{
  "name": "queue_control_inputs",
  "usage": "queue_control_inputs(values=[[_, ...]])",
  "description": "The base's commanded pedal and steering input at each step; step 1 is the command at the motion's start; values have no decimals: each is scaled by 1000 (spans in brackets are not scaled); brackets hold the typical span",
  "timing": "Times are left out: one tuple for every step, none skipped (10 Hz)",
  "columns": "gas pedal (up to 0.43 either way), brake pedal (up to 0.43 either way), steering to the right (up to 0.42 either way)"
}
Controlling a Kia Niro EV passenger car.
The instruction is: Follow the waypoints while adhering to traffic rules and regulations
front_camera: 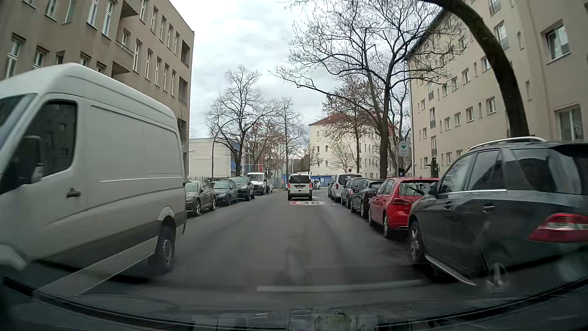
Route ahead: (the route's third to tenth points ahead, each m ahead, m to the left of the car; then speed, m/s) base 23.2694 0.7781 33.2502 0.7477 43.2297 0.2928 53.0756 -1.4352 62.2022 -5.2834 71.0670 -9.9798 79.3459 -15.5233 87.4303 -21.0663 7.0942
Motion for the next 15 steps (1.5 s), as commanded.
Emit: queue_control_inputs(values=[[0,12,-1],[0,12,-1],[0,12,-1],[0,12,-2],[0,12,-4],[8,12,-5],[8,12,-5],[8,12,-5],[8,12,-5],[8,12,-5],[8,12,-5],[0,12,-5],[0,12,-5],[0,12,-5],[0,12,-4]])
